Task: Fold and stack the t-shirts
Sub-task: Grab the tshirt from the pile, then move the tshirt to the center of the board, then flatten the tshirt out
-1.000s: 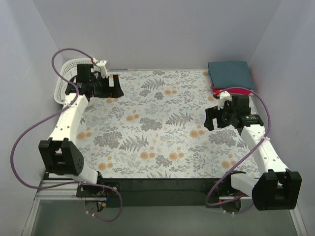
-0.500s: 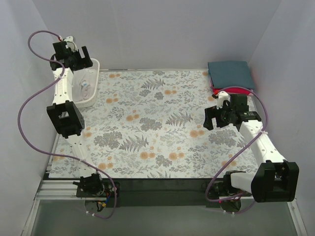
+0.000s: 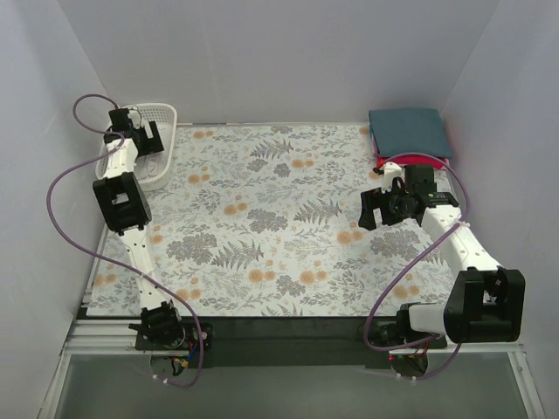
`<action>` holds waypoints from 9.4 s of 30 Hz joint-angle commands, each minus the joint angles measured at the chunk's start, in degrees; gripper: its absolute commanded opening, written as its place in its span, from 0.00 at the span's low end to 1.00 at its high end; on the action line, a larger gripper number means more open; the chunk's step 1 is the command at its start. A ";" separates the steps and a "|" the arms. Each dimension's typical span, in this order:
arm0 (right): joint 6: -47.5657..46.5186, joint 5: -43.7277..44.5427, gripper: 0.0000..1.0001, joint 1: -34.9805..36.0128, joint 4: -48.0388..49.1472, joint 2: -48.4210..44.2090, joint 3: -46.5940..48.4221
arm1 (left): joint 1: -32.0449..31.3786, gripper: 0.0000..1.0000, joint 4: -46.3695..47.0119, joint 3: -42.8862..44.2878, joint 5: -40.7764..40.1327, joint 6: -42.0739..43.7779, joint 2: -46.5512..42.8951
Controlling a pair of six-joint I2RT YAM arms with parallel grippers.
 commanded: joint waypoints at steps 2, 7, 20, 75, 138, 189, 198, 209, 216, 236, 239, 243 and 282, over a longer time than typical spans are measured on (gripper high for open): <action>-0.54 -0.69 0.98 -0.32 0.11 0.22 1.78 | -0.32 0.87 1.91 -1.21 -2.42 1.37 -0.23; -0.62 -0.42 0.98 -0.32 0.03 0.22 1.87 | -0.32 0.64 1.04 -1.57 -0.58 1.28 0.30; -0.80 -1.47 0.98 -0.32 -0.85 -2.41 2.22 | -0.23 0.00 -3.98 7.40 10.05 2.69 -14.54; -10.73 -3.58 0.42 14.09 -12.54 10.59 2.66 | -20.70 0.60 -20.15 -72.76 39.85 33.72 -72.57; -5.72 -11.75 0.38 11.71 -15.27 20.65 30.36 | -25.21 0.00 -16.20 -54.93 34.75 11.31 -58.16; -24.53 -9.82 0.49 12.69 -20.80 19.91 8.02 | -7.44 0.00 -16.90 -48.67 32.82 15.26 -50.94; -24.45 -11.40 0.19 12.60 -20.98 21.41 8.46 | -7.52 0.00 -16.81 -48.67 32.91 15.35 -50.77; -23.74 -4.75 0.01 8.65 -21.86 12.97 19.77 | -7.44 0.00 -18.74 -35.87 32.65 14.73 -48.84; -22.51 1.59 0.01 4.69 -20.89 14.20 41.75 | -7.52 0.00 -21.38 -17.75 33.61 11.92 -43.83; -20.05 14.51 0.01 4.16 -9.12 4.46 61.45 | -7.44 0.00 -6.00 -14.22 27.12 5.94 -61.56; -19.87 16.09 0.01 4.16 -8.06 -0.73 60.85 | -7.52 0.00 -3.81 -18.25 25.10 5.94 -69.55; -20.75 18.91 0.01 4.07 -4.11 -10.64 57.25 | -7.52 0.00 -0.65 -23.00 21.50 6.03 -80.98; -33.93 4.41 0.01 6.71 28.93 -2.81 -2.44 | -8.84 0.00 6.73 -74.52 19.82 10.17 -69.28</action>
